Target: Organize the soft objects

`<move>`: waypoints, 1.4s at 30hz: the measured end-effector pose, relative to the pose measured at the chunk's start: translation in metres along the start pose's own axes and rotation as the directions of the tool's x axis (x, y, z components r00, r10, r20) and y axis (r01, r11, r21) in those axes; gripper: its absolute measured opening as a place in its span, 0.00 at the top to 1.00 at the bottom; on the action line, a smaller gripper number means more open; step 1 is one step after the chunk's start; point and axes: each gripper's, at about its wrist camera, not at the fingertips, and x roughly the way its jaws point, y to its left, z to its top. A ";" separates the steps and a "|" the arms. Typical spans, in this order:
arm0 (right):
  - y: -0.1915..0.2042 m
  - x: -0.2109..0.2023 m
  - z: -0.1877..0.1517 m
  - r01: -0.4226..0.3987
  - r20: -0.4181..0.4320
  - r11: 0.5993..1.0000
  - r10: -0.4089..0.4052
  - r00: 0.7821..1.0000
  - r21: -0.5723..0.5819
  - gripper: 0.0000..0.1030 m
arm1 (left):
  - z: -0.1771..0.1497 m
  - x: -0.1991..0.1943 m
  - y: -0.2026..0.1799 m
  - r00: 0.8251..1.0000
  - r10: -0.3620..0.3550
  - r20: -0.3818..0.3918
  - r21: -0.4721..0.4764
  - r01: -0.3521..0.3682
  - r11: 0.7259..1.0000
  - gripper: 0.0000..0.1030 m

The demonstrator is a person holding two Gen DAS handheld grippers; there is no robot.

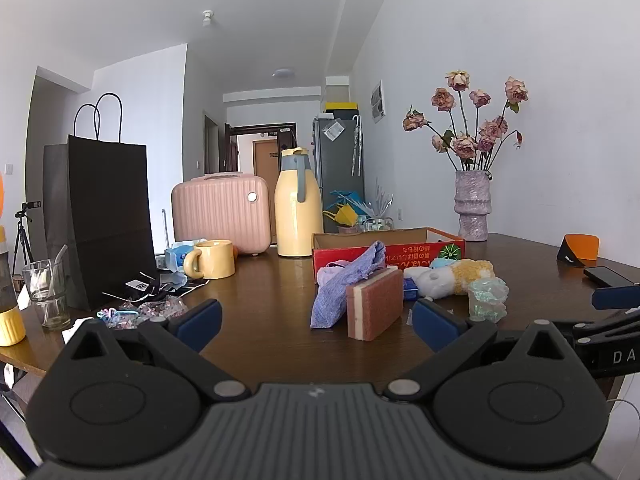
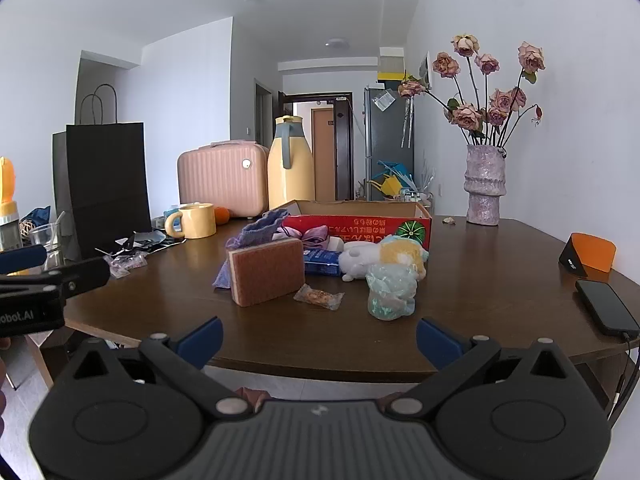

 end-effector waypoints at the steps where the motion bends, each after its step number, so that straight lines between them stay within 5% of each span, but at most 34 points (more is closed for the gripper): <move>1: 0.000 0.000 0.000 0.000 -0.001 1.000 0.000 1.000 0.000 0.00 | 0.000 0.000 0.000 1.000 0.000 0.000 0.000 0.000 1.000 0.00; 42: 0.000 -0.003 0.000 0.012 0.007 1.000 -0.012 1.000 -0.010 0.00 | -0.002 0.001 -0.001 1.000 0.003 -0.010 -0.003 -0.003 1.000 0.00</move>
